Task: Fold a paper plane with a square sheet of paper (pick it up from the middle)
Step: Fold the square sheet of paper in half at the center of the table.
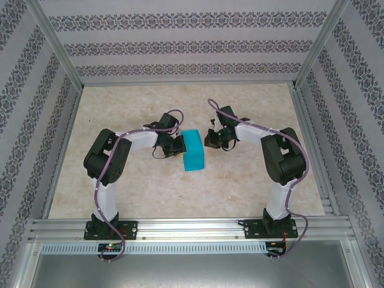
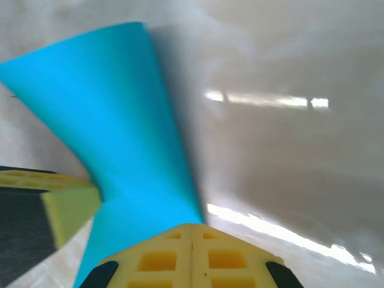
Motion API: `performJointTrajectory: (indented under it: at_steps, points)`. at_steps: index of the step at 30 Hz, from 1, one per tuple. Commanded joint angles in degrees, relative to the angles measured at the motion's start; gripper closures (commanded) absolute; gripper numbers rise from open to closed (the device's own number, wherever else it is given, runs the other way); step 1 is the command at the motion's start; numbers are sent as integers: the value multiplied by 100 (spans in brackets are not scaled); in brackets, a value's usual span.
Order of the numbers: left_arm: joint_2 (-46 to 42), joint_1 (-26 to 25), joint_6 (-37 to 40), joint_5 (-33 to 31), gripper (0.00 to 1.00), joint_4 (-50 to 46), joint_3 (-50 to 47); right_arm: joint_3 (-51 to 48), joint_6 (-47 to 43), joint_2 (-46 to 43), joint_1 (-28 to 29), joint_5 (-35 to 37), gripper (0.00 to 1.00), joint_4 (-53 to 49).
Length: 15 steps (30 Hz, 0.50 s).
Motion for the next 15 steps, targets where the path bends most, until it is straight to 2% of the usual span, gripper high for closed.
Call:
performJointTrajectory:
  at_steps: [1,9,15]
  points:
    - [752,-129,28,-1064,100,-1187,-387,287,46,194,296,-282,100,361]
    - [753,-144,19,-1088,100,-1258,-374,585,97,889,391,-394,100,408]
    - [745,-152,2,-1096,100,-1263,-443,315,270,951,-63,-176,100,608]
